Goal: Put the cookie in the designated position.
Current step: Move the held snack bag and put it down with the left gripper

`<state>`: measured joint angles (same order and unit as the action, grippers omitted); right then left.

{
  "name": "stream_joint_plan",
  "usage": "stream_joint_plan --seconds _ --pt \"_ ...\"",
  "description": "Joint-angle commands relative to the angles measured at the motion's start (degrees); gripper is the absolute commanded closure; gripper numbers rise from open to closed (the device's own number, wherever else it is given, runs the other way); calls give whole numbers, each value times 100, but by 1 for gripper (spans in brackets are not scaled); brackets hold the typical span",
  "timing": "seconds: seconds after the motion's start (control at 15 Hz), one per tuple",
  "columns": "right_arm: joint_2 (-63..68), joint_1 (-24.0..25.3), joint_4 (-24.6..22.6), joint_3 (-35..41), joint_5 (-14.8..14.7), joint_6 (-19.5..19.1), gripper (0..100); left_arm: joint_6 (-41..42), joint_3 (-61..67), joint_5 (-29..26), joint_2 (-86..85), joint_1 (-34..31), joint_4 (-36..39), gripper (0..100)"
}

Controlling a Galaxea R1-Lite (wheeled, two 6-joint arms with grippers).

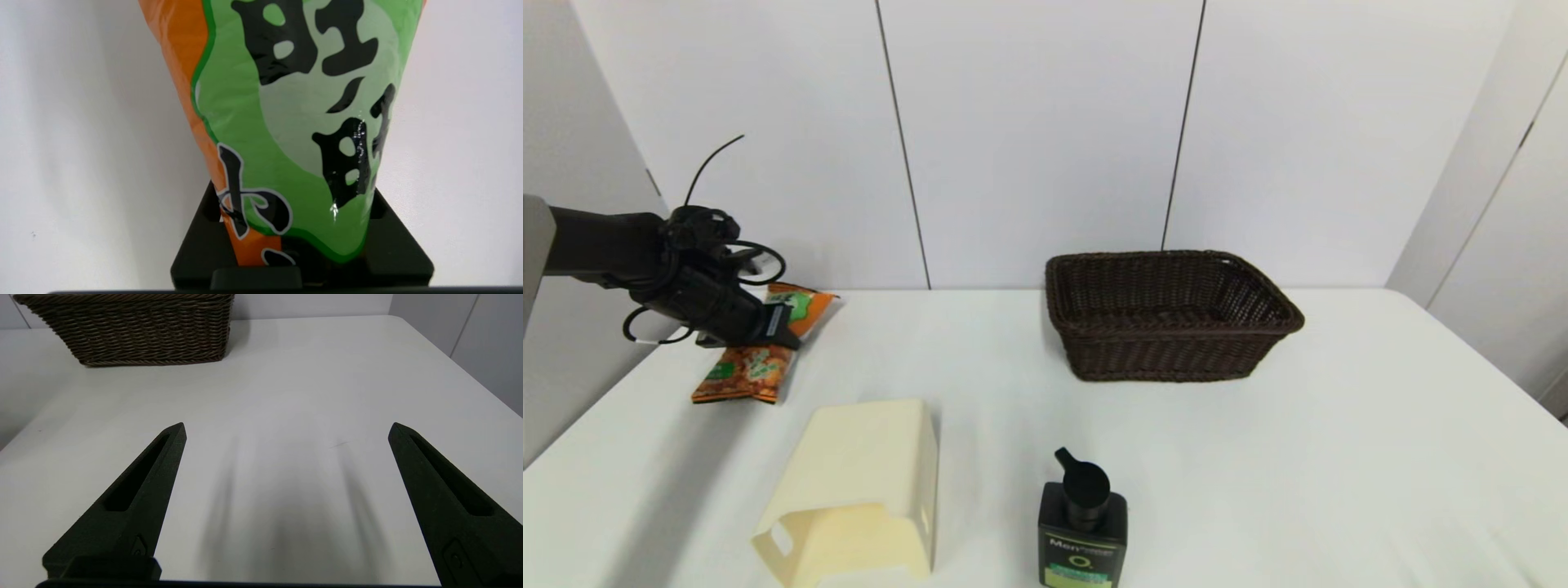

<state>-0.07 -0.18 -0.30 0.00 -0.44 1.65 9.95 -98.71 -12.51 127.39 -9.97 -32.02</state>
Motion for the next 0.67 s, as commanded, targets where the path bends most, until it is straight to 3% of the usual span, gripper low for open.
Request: stream_joint_plan --seconds 0.07,0.4,0.67 --pt "-1 1 -5 9 0 2 0 -2 -26 -1193 -329 4 3 100" --pt "-1 1 -5 9 0 -6 0 -37 1 -1395 -997 101 583 100" --pt "-1 1 -5 9 0 -6 0 -63 9 -1957 -1296 373 1937 100"
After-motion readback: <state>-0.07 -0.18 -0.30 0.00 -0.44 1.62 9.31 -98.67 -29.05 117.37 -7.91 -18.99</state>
